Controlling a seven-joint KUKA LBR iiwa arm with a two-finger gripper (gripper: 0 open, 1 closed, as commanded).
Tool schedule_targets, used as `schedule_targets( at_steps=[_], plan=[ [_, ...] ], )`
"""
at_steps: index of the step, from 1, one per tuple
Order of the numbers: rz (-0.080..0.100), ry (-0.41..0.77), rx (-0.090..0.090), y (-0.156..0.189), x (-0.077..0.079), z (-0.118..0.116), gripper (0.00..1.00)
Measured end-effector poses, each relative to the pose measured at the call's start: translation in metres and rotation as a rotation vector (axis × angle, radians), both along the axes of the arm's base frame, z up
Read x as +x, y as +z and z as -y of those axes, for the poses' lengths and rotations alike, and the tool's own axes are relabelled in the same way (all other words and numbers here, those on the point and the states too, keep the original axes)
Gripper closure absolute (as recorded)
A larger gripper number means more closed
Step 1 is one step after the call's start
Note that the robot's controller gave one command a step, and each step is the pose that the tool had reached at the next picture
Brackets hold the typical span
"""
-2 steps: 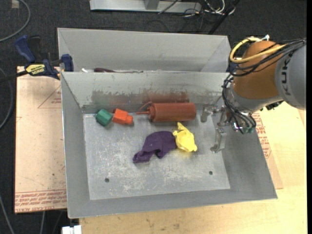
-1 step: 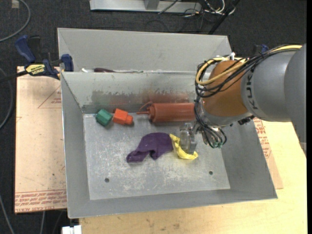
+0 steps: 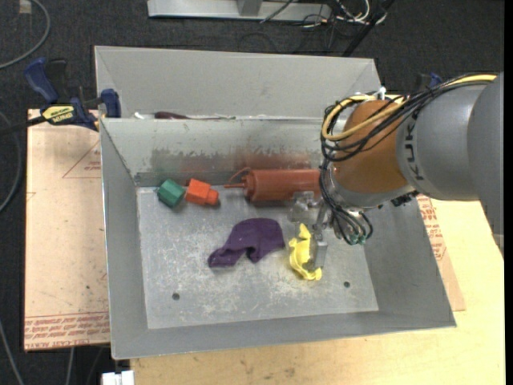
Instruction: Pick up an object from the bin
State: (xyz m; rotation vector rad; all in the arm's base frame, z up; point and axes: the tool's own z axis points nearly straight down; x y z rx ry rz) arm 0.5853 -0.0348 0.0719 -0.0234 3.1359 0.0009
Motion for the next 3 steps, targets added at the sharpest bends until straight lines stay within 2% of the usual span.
schedule_targets(
  at_steps=[1,2,3],
  plan=[
    [-0.001,0.0,0.0,0.0,0.0,0.0,1.0],
    [-0.001,0.0,0.0,0.0,0.0,0.0,1.0],
    [0.004,-0.061,0.001,0.131,0.001,-0.011,1.0]
  ],
)
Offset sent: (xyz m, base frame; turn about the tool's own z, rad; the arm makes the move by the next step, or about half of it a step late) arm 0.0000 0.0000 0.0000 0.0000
